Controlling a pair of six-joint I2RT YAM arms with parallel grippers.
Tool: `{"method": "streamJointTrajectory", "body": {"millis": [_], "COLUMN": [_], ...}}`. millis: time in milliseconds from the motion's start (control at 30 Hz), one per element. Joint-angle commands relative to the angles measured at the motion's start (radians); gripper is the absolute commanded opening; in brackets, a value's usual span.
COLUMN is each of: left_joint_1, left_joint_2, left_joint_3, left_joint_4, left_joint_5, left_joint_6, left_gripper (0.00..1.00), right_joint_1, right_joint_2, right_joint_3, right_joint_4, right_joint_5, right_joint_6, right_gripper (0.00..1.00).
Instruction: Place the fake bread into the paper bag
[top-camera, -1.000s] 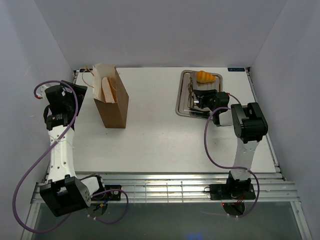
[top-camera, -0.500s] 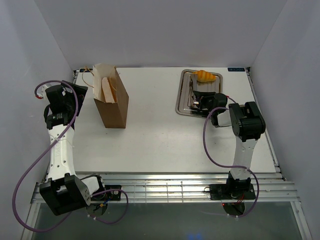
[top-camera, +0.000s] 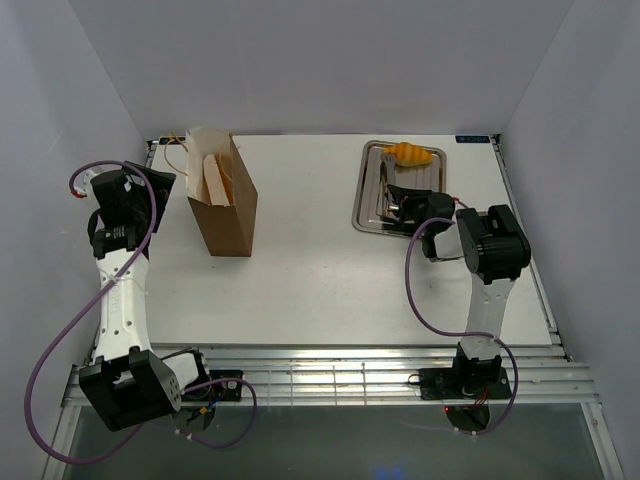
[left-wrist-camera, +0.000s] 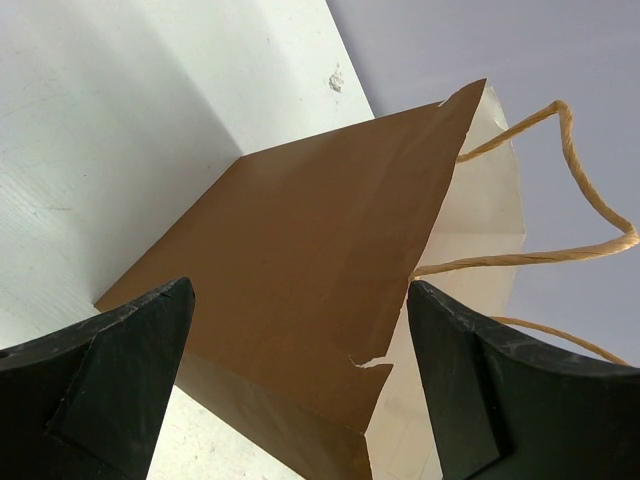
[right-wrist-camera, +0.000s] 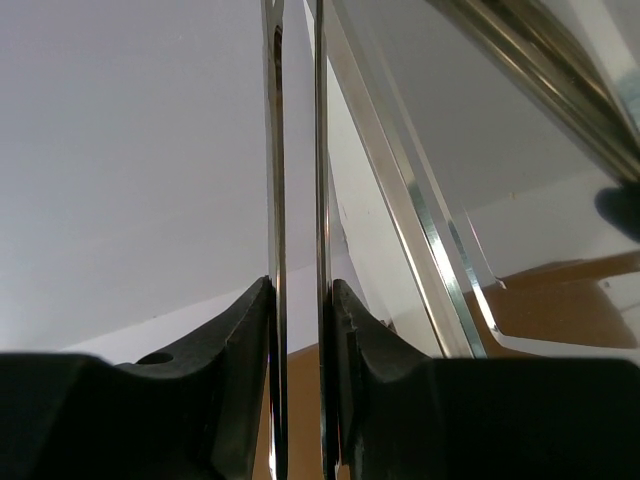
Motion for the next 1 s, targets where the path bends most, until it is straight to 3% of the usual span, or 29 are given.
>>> {"method": "streamJointTrajectory", "body": {"millis": [0, 533, 967], "left_joint_1": [-0.001, -0.001, -0.001], "left_joint_2": [-0.025, -0.045, -0.049], "left_joint_3": [0.035, 0.024, 0.014], "left_joint_4": [-0.001, 0.001, 0.007], "left_joint_5": [0.007, 0.001, -0.002], "left_joint_6": [-0.007, -0.011, -0.010], "left_gripper": [0.98, 0.98, 0.98], "right_joint_1": [0.007, 0.007, 0.007], "right_joint_2": [-0.052, -0.203, -0.423], "right_joint_3": [-0.044, -0.147, -0.285], "right_joint_4": [0.076, 0.069, -0.049], "right_joint_5": [0.026, -0.066, -0.178], "right_joint_6": [0.011, -0.134, -0.364], "right_gripper": [0.08, 0.08, 0.08]}}
